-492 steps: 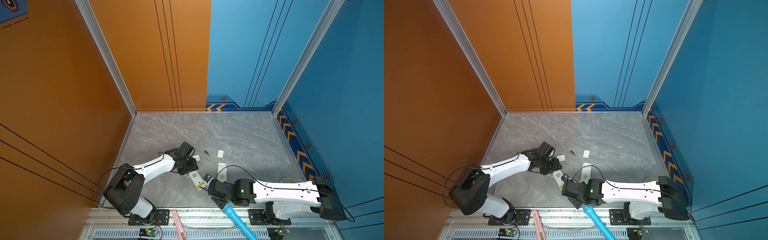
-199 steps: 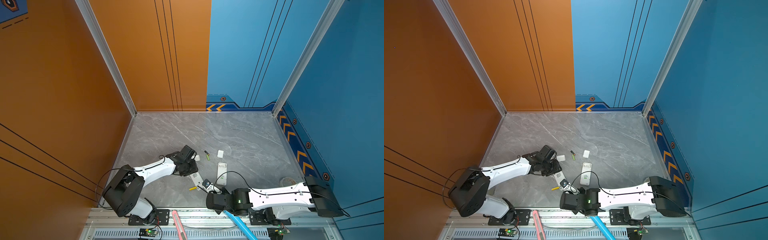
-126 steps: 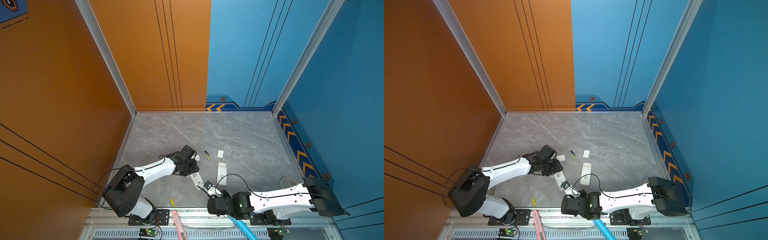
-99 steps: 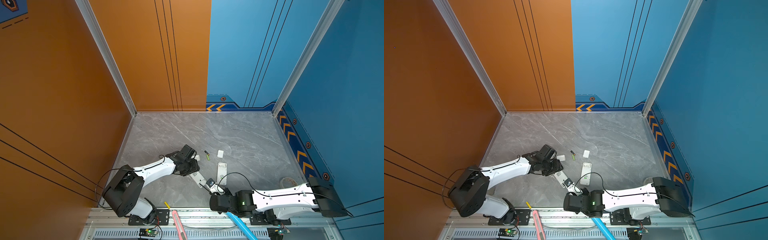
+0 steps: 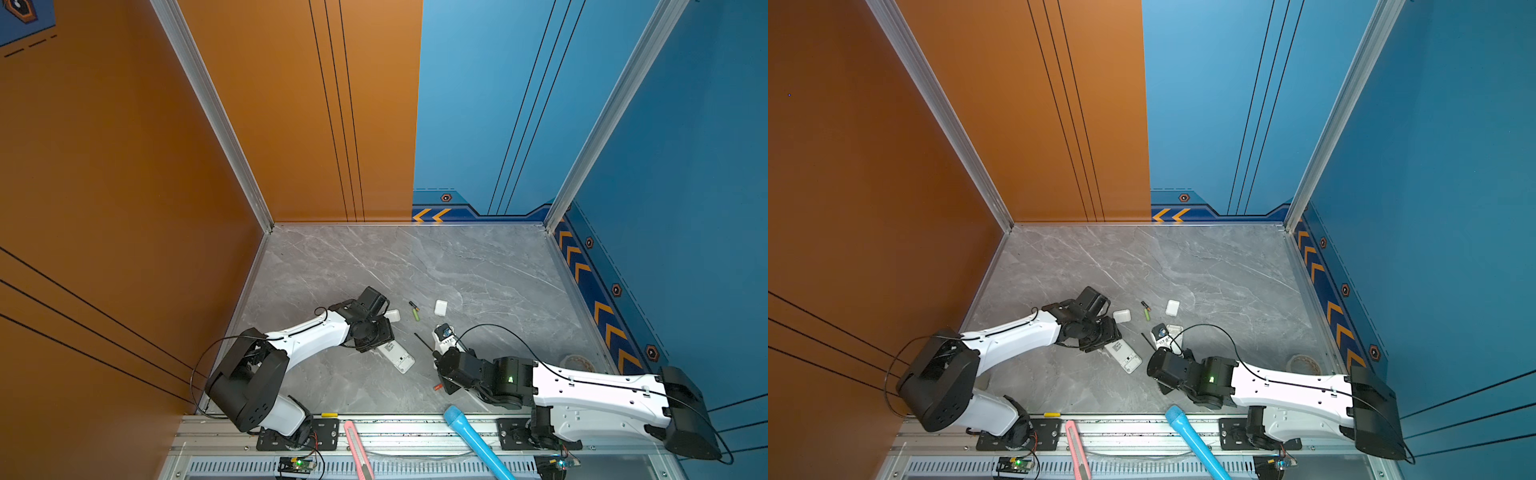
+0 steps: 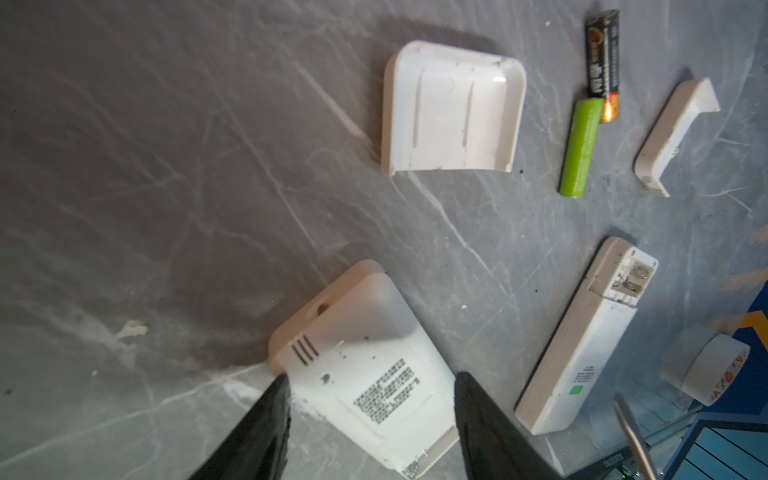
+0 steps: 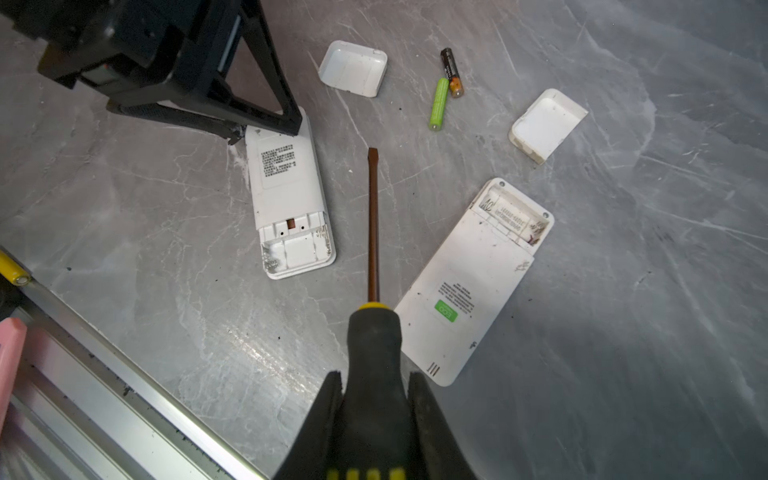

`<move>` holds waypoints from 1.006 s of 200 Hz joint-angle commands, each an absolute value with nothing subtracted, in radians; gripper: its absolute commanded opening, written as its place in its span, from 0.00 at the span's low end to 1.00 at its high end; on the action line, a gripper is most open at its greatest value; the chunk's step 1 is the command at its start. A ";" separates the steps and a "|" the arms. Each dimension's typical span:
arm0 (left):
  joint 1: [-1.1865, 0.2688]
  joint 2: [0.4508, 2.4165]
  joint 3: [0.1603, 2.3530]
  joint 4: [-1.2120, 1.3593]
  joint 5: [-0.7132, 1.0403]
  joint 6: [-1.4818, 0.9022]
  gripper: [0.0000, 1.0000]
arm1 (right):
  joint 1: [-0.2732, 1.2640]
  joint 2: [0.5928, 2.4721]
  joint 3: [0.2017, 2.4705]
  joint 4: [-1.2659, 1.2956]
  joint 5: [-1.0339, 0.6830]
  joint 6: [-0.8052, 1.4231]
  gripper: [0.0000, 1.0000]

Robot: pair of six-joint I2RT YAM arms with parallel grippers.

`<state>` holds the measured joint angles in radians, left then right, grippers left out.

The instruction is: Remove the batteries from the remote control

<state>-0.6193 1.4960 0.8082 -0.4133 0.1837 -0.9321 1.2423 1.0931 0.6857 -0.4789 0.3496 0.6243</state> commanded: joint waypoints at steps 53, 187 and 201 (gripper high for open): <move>-0.607 1.463 0.809 -0.448 0.174 -0.942 0.82 | 1.099 1.155 0.693 -0.479 0.233 0.655 0.03; -0.606 1.245 0.833 -0.701 0.094 -0.915 0.98 | 1.064 1.283 0.738 -0.390 0.283 0.694 0.05; -0.606 1.203 0.822 -0.760 0.075 -0.911 0.98 | 1.063 1.306 0.747 -0.374 0.276 0.681 0.05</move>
<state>-0.6140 1.2644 0.8116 -0.5980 0.1356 -0.9390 1.0683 1.2758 0.7086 -0.4141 0.2653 0.6849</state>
